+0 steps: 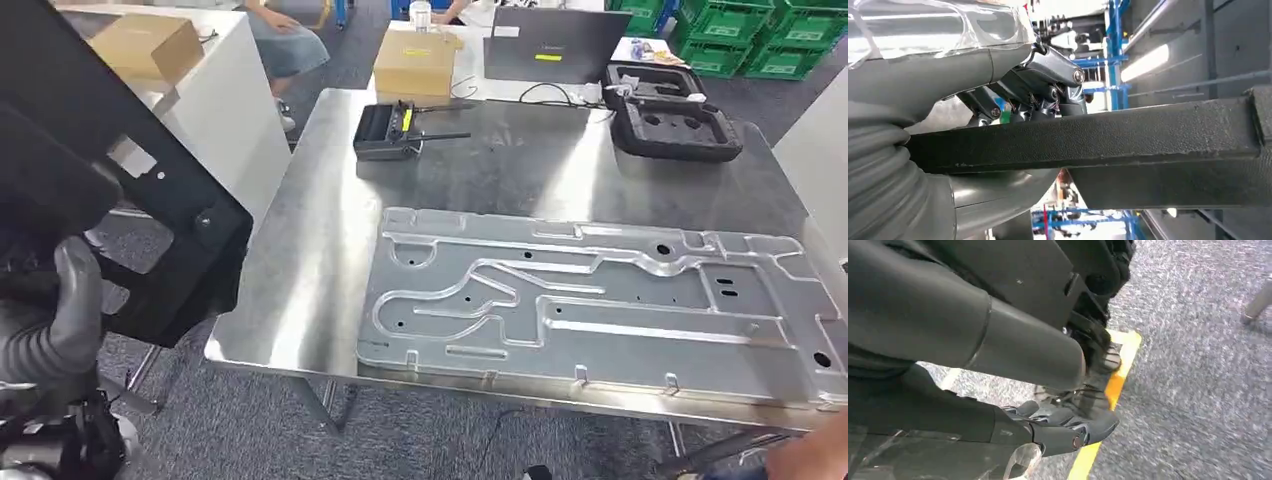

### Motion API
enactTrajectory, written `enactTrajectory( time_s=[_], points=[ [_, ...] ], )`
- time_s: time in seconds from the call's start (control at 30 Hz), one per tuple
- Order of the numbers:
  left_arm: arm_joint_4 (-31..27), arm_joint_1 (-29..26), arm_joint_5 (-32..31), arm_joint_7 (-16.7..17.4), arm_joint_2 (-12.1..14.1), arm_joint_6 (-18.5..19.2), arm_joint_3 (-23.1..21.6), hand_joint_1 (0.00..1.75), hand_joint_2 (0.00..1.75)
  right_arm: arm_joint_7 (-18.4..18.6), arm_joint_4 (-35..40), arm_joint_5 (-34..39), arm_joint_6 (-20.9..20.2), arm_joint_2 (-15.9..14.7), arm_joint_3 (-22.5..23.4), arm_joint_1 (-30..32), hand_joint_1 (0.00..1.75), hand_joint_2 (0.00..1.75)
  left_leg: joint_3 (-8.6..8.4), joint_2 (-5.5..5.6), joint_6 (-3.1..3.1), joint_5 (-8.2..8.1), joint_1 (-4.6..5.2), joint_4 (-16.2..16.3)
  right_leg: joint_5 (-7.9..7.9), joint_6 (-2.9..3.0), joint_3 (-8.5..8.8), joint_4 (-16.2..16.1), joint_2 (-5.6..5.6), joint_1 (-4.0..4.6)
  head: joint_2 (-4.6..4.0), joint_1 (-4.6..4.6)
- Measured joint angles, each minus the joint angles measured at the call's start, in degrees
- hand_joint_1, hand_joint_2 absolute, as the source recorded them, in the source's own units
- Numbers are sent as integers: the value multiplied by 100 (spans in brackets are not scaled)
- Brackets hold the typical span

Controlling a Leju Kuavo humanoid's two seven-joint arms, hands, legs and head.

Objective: Take the parts from the cabinet and place them on the table.

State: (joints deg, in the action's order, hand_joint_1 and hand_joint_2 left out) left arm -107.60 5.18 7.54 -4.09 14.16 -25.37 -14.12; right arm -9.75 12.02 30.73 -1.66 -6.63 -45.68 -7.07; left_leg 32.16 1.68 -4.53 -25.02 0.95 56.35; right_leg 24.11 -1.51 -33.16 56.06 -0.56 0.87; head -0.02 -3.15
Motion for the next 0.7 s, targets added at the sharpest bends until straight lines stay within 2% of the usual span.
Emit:
enactTrajectory(
  time_s=[0.03, 0.07, 0.23, 0.27, 0.33, 0.47, 0.53, 0.7],
  points=[
    [18, 12, -22, 40, 0, -5, -15, 175, 175, -4, 0, -2, 13, 11, -7, -36, 0, 0, 13, -7, 27, -5, -49, -3, 41, 7, 30, -71, -17, 21, 0, 44],
    [35, 17, -31, 42, 0, -9, -35, 175, 175, -11, 2, 0, 7, 29, -9, -35, 0, 0, 2, -17, 14, -11, -28, 2, 11, -57, 41, -112, -16, -2, 0, 31],
    [83, 104, -417, 190, 26, 52, -116, 175, 175, -13, 0, 5, 9, 29, -24, -36, 0, 0, -15, -19, 24, -8, -50, -37, 16, -49, 43, -114, -18, 3, 0, 36],
    [96, 140, -643, 304, 28, 85, -129, 175, 175, -17, 0, 5, 9, 29, -24, -37, 0, 0, -20, -19, 33, -4, -51, -47, 19, -42, 44, -114, -18, 3, 0, 36],
    [127, 226, -1615, 653, 35, 153, -234, 175, 175, -17, 2, -17, 9, 31, -31, -45, 0, 0, -24, -19, 46, 3, -51, -61, 20, -36, 44, -115, -18, 3, 0, 36],
    [328, 414, -3249, 1128, 39, 140, -492, 175, 175, 7, 7, -96, 9, 75, -39, -125, 0, 0, -26, -19, 64, 14, -51, -67, 10, -17, 40, -114, -18, 3, 0, 36],
    [605, 582, -3824, 1117, 37, 113, -640, 175, 175, 39, 9, -205, 9, 108, -61, -200, 0, 0, -26, -18, 70, 18, -52, -68, 9, -15, 41, -113, -18, 3, 0, 36],
    [1238, 892, -4330, 1010, -11, 85, -1012, 175, 175, 188, 39, -380, 9, 173, -138, -394, 0, 0, -29, -25, 82, 27, -51, -67, 0, -3, 40, -113, -29, 3, 0, 38]
  ],
)
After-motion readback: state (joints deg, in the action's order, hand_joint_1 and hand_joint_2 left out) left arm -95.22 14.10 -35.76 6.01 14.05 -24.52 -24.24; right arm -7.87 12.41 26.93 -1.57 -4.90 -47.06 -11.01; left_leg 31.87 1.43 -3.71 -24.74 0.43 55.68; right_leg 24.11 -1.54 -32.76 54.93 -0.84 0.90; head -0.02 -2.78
